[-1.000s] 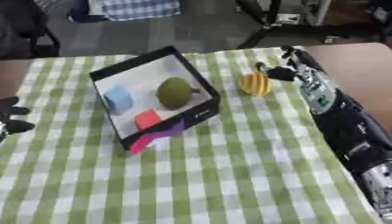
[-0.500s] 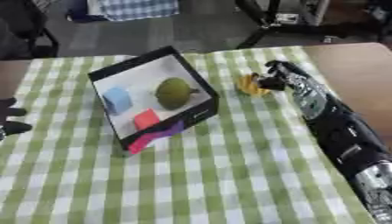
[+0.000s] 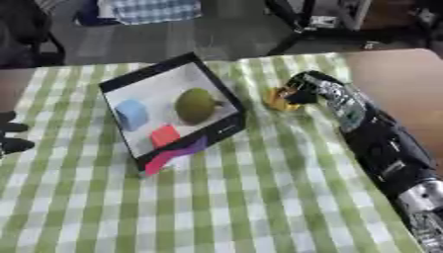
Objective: Pick up objects on the table and place them in the box.
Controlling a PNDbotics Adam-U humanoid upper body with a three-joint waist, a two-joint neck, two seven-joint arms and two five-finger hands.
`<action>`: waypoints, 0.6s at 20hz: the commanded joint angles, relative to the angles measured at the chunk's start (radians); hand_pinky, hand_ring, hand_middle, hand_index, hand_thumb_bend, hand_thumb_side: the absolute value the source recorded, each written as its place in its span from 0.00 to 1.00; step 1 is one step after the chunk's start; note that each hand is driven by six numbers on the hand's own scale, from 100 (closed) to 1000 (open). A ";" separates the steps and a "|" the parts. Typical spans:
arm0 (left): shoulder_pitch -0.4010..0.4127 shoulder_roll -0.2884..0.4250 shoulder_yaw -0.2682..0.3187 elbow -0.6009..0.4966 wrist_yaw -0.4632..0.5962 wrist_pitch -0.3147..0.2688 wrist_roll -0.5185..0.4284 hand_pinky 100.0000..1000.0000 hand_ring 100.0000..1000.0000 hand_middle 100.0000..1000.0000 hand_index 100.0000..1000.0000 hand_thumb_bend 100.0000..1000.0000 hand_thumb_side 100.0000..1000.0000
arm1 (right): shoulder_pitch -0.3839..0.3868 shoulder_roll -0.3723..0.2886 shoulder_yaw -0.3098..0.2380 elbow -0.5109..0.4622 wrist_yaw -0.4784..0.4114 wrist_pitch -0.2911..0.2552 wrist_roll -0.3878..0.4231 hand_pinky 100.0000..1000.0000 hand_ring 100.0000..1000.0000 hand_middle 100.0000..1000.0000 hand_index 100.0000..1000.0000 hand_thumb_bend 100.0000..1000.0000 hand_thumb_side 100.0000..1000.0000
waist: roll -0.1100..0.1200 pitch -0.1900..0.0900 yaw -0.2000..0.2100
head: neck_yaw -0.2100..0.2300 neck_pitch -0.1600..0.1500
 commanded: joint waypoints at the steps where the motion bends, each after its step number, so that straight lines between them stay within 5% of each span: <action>1: -0.007 0.013 0.012 -0.011 0.002 -0.004 0.002 0.70 0.55 0.63 0.83 0.27 0.86 | -0.003 -0.005 -0.004 -0.028 0.015 -0.005 -0.047 0.84 0.59 0.25 0.40 0.12 0.28 | 0.001 -0.016 0.001 | -0.003 -0.010; 6: -0.007 0.013 0.012 -0.010 0.004 -0.004 0.002 0.70 0.55 0.63 0.83 0.27 0.86 | -0.004 -0.013 -0.002 -0.089 -0.008 -0.034 -0.193 0.82 0.54 0.19 0.35 0.09 0.25 | 0.000 -0.018 -0.001 | -0.004 -0.010; 12: -0.005 0.015 0.013 -0.009 0.006 -0.004 0.003 0.70 0.55 0.63 0.83 0.27 0.86 | -0.025 -0.029 0.018 -0.168 -0.059 -0.084 -0.255 0.82 0.53 0.18 0.35 0.07 0.23 | -0.003 -0.022 -0.001 | -0.008 -0.011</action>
